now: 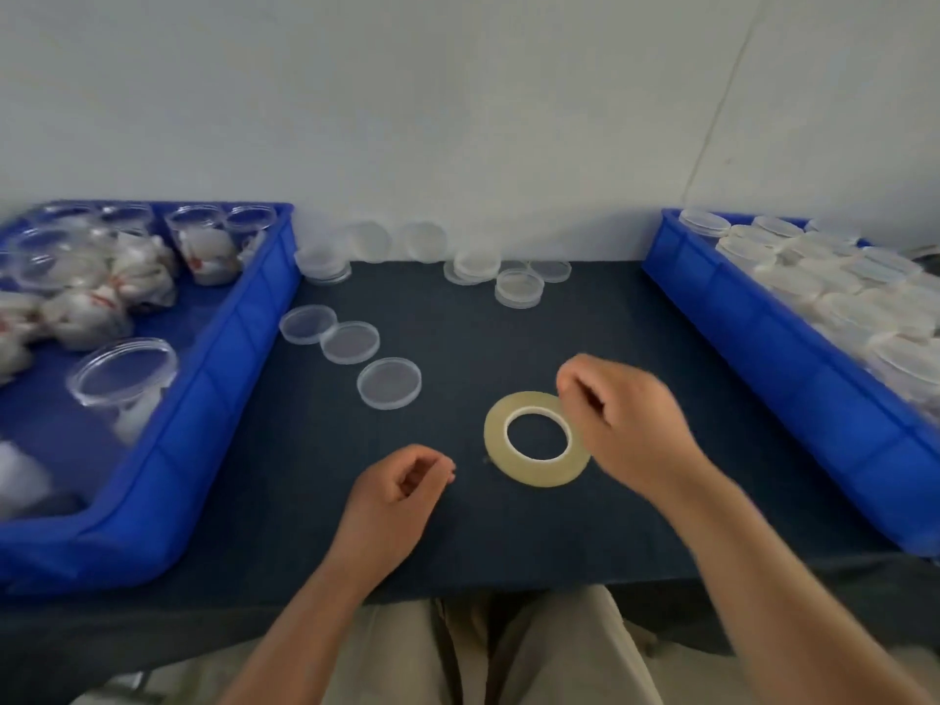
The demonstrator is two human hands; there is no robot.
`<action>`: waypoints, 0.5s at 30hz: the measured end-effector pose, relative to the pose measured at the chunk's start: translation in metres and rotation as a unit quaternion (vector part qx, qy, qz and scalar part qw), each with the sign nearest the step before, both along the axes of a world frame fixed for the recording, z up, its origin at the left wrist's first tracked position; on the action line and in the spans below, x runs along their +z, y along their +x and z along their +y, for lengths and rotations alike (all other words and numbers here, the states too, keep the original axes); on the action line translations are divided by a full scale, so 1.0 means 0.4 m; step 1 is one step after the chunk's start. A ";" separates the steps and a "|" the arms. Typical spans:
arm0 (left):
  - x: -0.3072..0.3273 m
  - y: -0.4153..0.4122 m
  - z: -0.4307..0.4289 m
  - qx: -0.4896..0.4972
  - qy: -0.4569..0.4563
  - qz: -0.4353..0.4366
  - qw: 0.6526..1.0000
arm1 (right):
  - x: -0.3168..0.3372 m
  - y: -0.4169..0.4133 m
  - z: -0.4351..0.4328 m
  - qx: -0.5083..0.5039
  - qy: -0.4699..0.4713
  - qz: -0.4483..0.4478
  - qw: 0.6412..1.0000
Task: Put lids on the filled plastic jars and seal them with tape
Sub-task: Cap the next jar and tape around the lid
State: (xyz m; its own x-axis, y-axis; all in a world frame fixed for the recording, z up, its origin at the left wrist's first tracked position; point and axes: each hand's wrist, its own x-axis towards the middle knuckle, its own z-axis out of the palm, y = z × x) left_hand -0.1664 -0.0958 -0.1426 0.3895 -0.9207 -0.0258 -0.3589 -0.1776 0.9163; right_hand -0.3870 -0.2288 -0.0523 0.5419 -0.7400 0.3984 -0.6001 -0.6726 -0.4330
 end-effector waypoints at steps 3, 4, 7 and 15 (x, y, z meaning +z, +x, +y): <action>0.002 0.005 0.005 0.006 -0.025 0.019 0.999 | -0.142 0.096 0.064 0.008 0.009 -0.007 1.000; 0.005 0.007 0.008 0.009 -0.031 0.033 0.999 | -0.176 0.114 0.076 0.010 -0.009 -0.001 1.000; 0.025 0.017 0.026 0.015 -0.032 0.080 0.996 | -0.229 0.141 0.085 0.023 -0.068 0.035 0.997; 0.214 0.192 0.152 0.122 -0.151 -0.182 0.964 | -0.255 0.135 0.070 0.039 -0.093 0.036 0.994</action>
